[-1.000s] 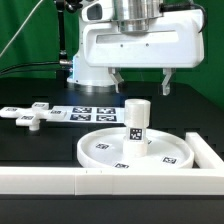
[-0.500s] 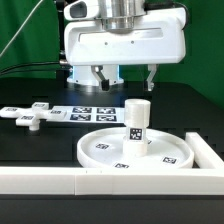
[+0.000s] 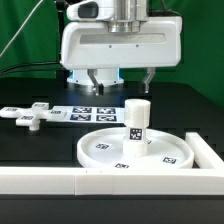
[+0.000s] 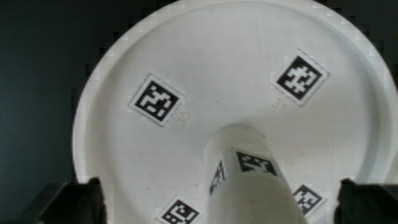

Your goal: Assemble round table

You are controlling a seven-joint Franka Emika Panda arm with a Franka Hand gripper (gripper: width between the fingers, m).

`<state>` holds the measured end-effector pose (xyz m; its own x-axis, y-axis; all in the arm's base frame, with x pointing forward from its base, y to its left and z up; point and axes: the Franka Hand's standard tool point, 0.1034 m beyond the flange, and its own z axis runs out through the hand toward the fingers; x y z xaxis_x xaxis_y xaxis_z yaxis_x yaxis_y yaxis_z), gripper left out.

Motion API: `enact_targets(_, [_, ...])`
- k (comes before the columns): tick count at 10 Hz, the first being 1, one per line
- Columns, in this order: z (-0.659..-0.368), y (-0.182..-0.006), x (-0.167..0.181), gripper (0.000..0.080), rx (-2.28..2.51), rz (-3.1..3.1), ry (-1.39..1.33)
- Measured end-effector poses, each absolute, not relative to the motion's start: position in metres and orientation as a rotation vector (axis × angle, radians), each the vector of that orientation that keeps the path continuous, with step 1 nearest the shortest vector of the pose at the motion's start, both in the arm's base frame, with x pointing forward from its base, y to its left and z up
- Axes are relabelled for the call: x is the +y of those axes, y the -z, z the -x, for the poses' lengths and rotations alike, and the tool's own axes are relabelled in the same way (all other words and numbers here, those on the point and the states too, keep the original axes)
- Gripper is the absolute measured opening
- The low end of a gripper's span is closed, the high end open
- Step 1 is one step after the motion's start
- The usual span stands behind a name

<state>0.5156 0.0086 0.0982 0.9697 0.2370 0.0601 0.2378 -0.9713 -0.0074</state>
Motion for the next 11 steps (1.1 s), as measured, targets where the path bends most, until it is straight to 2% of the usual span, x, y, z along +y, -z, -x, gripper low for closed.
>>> enact_targets(2, [-0.509,-0.095,-0.008,0.0649,-0.635,3.067,0.076])
enact_targets(6, [-0.507,-0.093,-0.012,0.0649,-0.914,3.001,0.071])
enact_targets(8, [-0.49,-0.088,-0.044,0.0649,-0.964,2.999,0.051])
enact_targets(10, [-0.474,-0.087,-0.093,0.0649,-1.021,3.016,0.08])
enact_targets(11, [-0.471,-0.087,-0.103,0.0649,-1.009,3.028,0.091])
